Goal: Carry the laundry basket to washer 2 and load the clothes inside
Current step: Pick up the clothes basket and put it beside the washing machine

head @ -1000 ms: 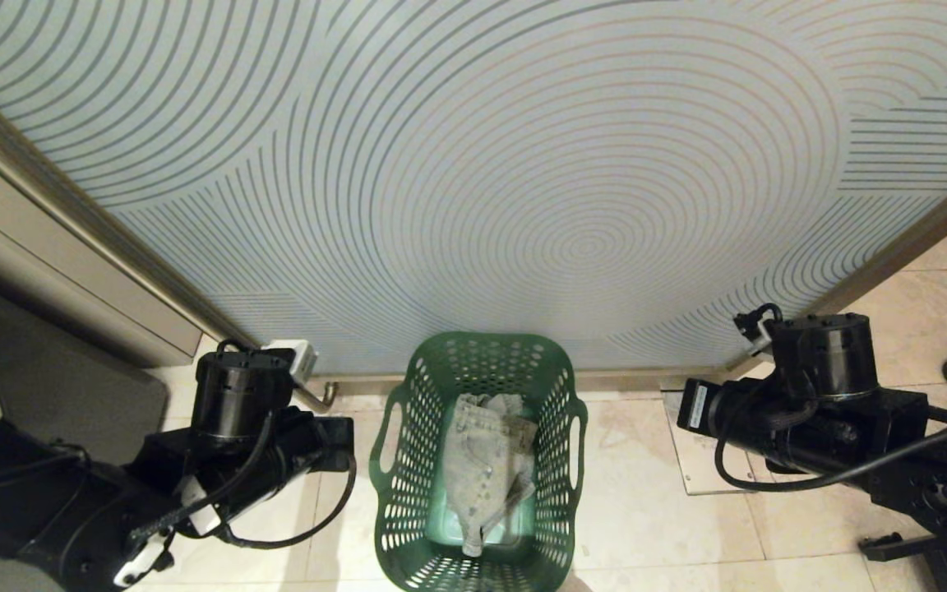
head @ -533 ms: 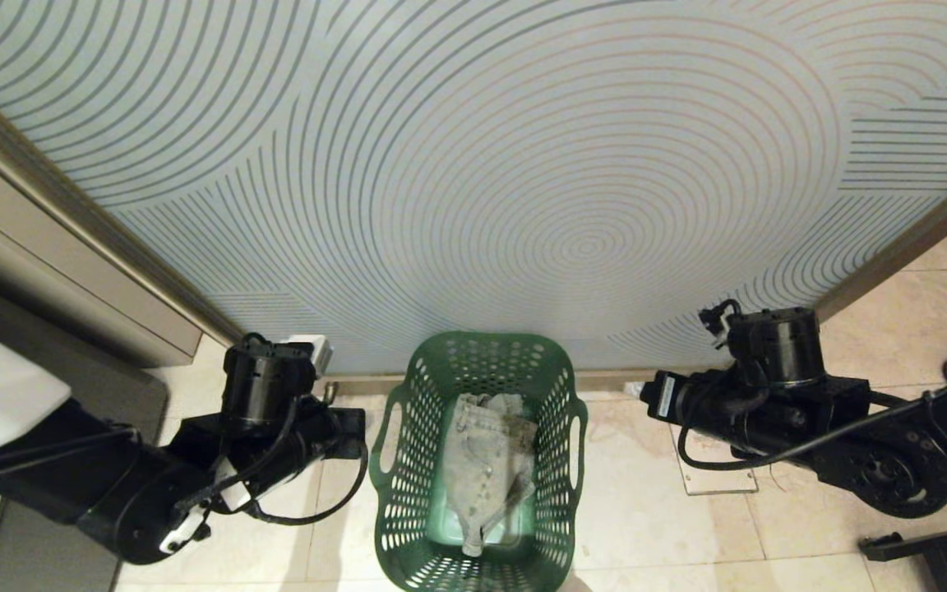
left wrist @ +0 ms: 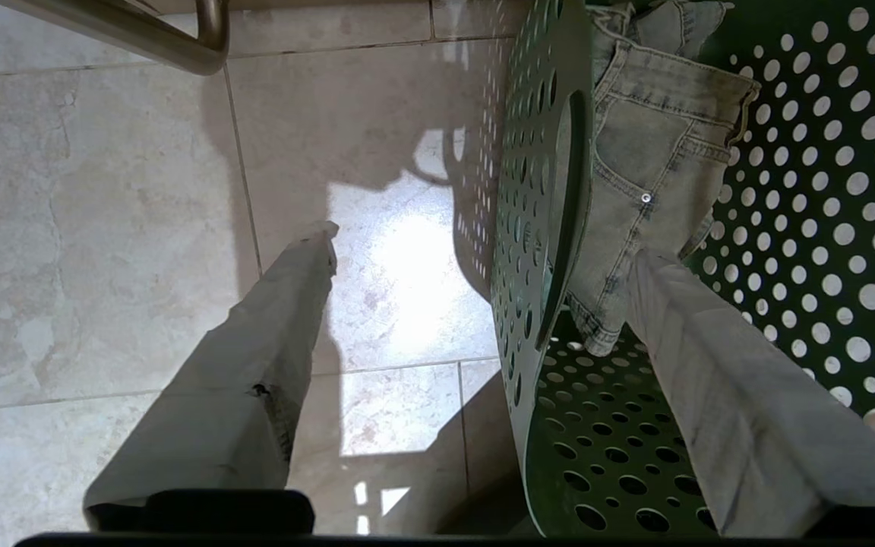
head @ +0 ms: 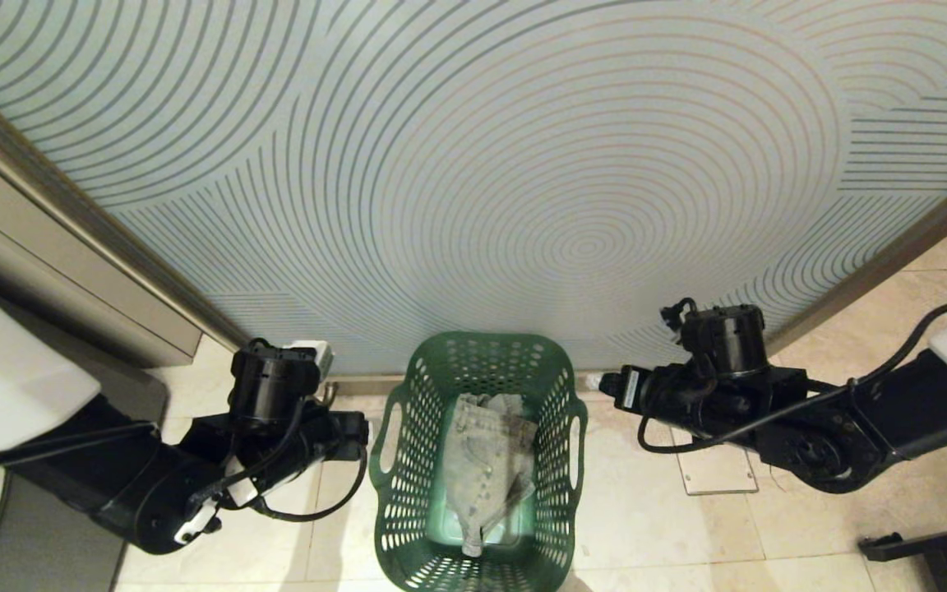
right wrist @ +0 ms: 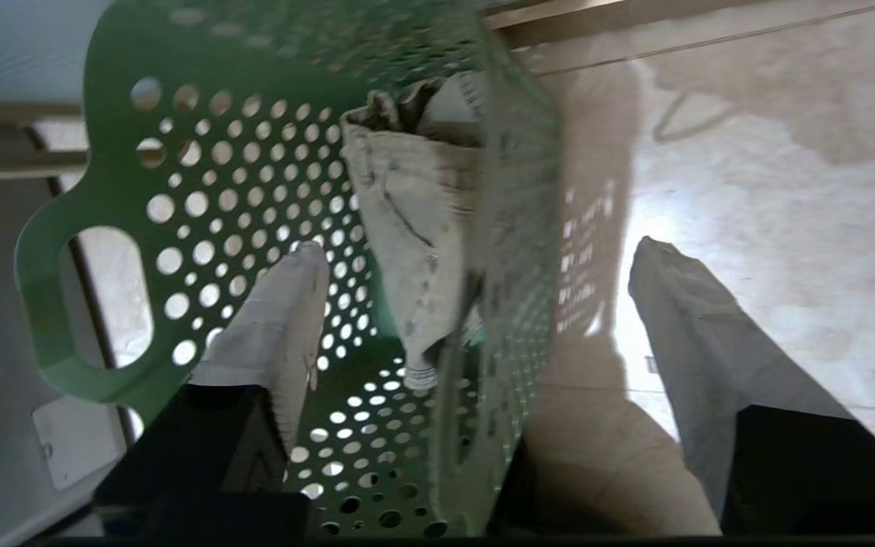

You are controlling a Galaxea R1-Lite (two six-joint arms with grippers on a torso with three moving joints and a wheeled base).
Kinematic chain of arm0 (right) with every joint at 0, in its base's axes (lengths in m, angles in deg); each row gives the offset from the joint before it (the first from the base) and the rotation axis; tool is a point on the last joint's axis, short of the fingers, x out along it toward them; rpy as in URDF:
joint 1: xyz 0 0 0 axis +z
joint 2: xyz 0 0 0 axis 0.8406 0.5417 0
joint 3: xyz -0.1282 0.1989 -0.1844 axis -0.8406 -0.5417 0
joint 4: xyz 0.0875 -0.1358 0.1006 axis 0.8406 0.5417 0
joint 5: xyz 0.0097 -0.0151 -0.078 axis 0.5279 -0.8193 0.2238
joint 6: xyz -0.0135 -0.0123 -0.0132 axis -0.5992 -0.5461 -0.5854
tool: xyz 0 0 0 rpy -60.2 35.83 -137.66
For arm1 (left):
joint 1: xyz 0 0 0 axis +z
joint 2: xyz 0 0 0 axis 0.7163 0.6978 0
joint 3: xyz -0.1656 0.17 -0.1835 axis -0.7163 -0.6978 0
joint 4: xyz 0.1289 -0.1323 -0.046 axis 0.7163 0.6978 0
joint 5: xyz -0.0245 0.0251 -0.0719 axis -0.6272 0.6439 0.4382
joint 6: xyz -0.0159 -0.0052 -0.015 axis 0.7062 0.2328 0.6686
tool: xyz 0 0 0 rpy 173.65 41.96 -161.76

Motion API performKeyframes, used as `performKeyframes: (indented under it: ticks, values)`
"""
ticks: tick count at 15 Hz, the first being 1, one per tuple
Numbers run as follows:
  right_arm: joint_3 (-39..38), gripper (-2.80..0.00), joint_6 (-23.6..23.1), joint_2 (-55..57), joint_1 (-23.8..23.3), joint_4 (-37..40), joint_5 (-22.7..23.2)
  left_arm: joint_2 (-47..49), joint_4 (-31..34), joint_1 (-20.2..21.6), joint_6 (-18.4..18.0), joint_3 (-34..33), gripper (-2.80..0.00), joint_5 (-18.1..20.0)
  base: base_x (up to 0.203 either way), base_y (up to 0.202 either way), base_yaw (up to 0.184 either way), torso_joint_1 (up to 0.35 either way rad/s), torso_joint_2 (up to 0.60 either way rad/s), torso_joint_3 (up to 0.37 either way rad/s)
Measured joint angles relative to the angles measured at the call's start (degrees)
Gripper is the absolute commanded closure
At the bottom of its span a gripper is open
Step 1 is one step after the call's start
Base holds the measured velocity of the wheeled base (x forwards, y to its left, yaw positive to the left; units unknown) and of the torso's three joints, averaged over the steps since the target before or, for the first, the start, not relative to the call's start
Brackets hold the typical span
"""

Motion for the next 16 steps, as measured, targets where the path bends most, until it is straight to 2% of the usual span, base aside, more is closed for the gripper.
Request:
performKeyframes:
  ticks: [9,16]
  values:
    - [3.18,-2.8,-0.01,5.12,1.77,0.26,0.0,-1.17,4.52,-0.13,0.13,-0.55,-2.8,4.12,0.0,0.0,0.0,0.0,0.0,0.0]
    - [5.82,-2.8,-0.01,8.4,5.11,0.23,0.07,1.75,4.21,-2.02,1.36,-0.5,-2.8,3.83,0.0,0.0,0.0,0.0,0.0,0.0]
